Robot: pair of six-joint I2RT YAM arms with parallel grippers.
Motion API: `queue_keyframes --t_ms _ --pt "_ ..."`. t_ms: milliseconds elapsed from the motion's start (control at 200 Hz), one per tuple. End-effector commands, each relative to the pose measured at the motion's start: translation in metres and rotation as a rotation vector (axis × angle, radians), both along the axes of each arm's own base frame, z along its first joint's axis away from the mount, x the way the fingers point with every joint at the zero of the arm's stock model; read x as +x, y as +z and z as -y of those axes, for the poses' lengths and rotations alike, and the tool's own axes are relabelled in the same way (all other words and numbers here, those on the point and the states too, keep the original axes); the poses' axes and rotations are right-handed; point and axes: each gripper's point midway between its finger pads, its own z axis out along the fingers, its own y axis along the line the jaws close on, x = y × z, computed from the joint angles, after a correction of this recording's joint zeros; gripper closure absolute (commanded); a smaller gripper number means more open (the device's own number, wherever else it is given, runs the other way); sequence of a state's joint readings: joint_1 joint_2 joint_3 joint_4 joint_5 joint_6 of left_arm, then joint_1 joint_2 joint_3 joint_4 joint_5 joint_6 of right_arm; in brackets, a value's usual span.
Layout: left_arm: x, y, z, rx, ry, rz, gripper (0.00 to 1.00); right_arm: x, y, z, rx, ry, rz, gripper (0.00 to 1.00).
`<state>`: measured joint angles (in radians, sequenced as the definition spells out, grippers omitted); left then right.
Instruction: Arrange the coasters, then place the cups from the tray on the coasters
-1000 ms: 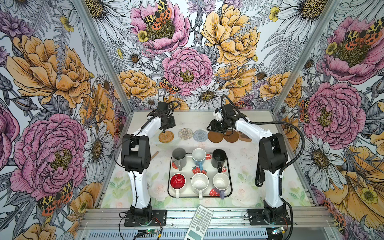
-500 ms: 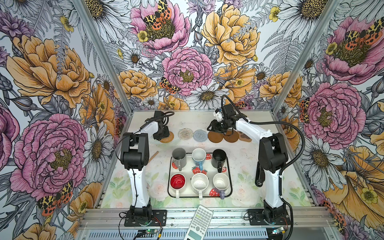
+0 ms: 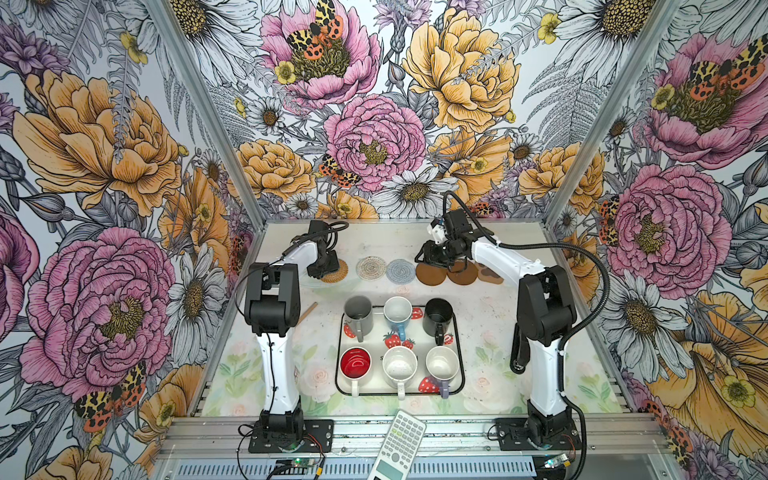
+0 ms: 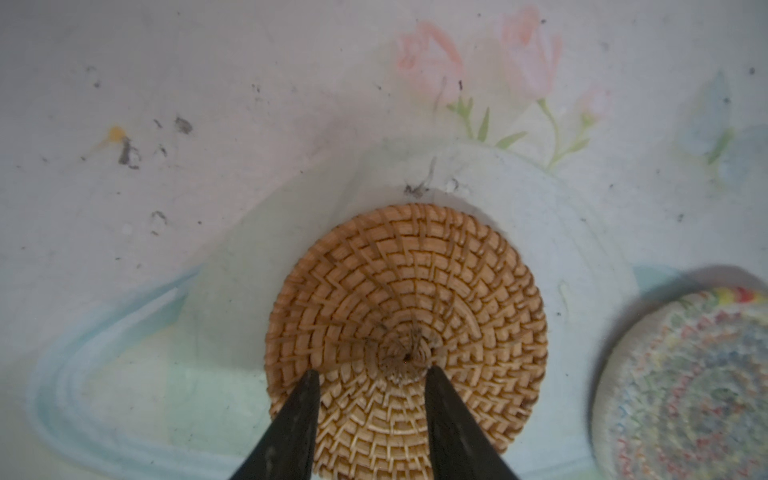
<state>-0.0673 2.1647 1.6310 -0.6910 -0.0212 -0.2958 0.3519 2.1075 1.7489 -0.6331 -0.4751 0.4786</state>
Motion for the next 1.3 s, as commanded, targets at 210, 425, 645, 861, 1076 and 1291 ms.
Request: queue_keyframes --t_ms 210,425,645,861,1076,1291 --pt "0.0 -0.021 0.018 -0.031 -0.043 -0.037 0.56 0.001 0.023 0.002 0.026 -0.006 0.047 0.57" --pt "-0.001 -0.022 0.022 -0.029 -0.048 -0.04 0.56 0.0 0.022 0.002 0.025 -0.004 0.048 0.57" --pt "0.002 -0.016 0.024 -0.038 -0.049 -0.025 0.56 0.0 0.022 0.002 0.025 -0.005 0.049 0.57" --pt "0.006 -0.005 0.023 -0.034 -0.046 -0.001 0.54 0.001 0.028 0.003 0.026 -0.008 0.06 0.57" --pt "0.013 0.018 0.02 -0.04 -0.034 0.05 0.52 0.001 0.038 0.003 0.039 -0.013 0.077 0.57" --pt "0.016 0.053 0.022 -0.037 -0.053 0.12 0.49 0.0 0.059 0.003 0.051 0.0 0.129 0.57"
